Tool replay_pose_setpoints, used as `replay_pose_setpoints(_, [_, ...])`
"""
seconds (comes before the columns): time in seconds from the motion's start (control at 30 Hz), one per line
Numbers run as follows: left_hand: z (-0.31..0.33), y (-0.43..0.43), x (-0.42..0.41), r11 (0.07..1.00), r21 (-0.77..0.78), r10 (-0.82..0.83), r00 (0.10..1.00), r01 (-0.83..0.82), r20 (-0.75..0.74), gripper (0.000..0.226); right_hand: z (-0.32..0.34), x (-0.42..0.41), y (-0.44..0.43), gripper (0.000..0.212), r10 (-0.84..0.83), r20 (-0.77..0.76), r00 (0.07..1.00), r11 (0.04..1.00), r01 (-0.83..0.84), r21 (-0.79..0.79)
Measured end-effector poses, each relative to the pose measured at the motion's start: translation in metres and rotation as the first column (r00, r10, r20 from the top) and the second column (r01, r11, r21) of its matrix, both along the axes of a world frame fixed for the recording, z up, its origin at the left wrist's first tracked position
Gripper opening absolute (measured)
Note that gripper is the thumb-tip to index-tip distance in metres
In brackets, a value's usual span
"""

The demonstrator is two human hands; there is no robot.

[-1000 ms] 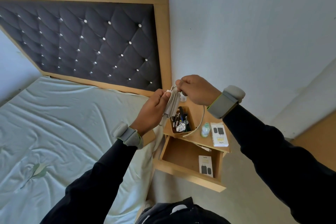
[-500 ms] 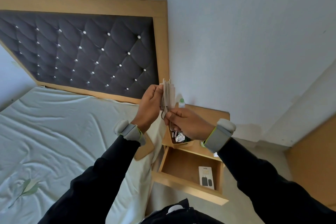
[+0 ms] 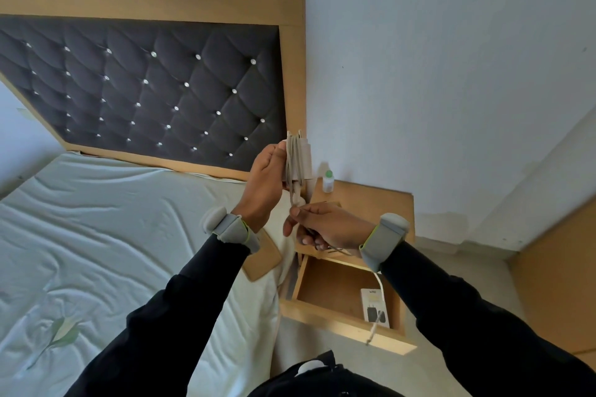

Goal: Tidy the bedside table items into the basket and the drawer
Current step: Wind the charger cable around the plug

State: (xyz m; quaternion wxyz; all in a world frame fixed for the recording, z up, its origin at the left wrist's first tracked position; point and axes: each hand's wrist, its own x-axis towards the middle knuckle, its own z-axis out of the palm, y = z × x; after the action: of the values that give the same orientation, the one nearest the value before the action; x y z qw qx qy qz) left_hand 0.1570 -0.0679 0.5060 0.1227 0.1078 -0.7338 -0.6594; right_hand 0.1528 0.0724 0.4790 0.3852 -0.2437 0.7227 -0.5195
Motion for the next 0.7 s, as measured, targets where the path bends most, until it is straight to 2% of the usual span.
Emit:
replay_pose_setpoints(0.17, [-0.003,-0.017,0.005,1.0,-0.019,0.003,1.0,-0.002,0.019,0.043,-0.007,0.001,-0.009,0.042,0.049,0.006,0.999,0.999,-0.049,-0.002])
replay_pose_setpoints(0.43, [-0.002,-0.026,0.012,0.998,0.057,0.006,1.0,-0.006,0.005,0.032,-0.01,-0.004,-0.008,0.04,0.07,-0.017,0.997,0.995,-0.072,-0.075])
replay_pose_setpoints(0.57, [-0.001,-0.028,0.014,0.996,0.081,-0.022,1.0,0.022,-0.004,0.034,-0.014,-0.01,-0.013,0.037,-0.006,-0.094,0.996,0.994,-0.004,-0.113])
replay_pose_setpoints(0.7, [-0.004,-0.03,0.018,0.999,0.023,-0.03,0.999,0.03,0.012,0.03,-0.02,-0.016,-0.016,0.033,-0.057,-0.143,0.988,0.991,0.039,-0.129])
